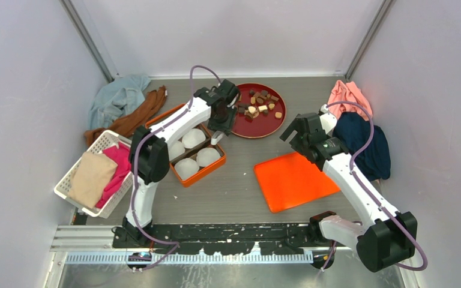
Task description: Pack the chocolate
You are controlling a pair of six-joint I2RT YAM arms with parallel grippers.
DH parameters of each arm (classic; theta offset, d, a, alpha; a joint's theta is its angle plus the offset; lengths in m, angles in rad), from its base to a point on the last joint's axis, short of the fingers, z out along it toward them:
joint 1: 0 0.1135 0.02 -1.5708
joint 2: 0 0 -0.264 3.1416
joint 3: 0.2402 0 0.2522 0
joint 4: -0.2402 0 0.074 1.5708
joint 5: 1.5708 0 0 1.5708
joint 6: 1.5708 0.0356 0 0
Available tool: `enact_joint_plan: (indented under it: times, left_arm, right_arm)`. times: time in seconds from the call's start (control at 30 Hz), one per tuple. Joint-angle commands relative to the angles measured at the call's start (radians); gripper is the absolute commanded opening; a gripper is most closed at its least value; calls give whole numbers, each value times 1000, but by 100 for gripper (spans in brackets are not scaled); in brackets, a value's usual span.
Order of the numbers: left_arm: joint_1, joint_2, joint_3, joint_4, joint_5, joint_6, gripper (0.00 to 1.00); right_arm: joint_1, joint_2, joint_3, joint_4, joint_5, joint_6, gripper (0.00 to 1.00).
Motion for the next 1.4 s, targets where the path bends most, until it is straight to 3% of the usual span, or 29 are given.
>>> enact_joint_plan:
  times: [0.0,0.83,1.0,1.2,1.37]
  left_arm:
    - [-4,16,55,9,-2,5,45]
    - [6,139,205,-34,-38,-13,49]
    - [6,149,223,-45,-33,-12,44]
    - [6,133,208,-37,-37,-14,30]
    - [6,96,209,-42,-36,-12,28]
  right_arm:
    - [-3,-30,19,6,25,6,95]
    - [-3,-46,8,-2,29,5,95]
    - [-4,-48,8,-3,32,4,95]
    - [-3,-44,8,-1,30,5,95]
    - [-3,-45,10,-1,31,4,95]
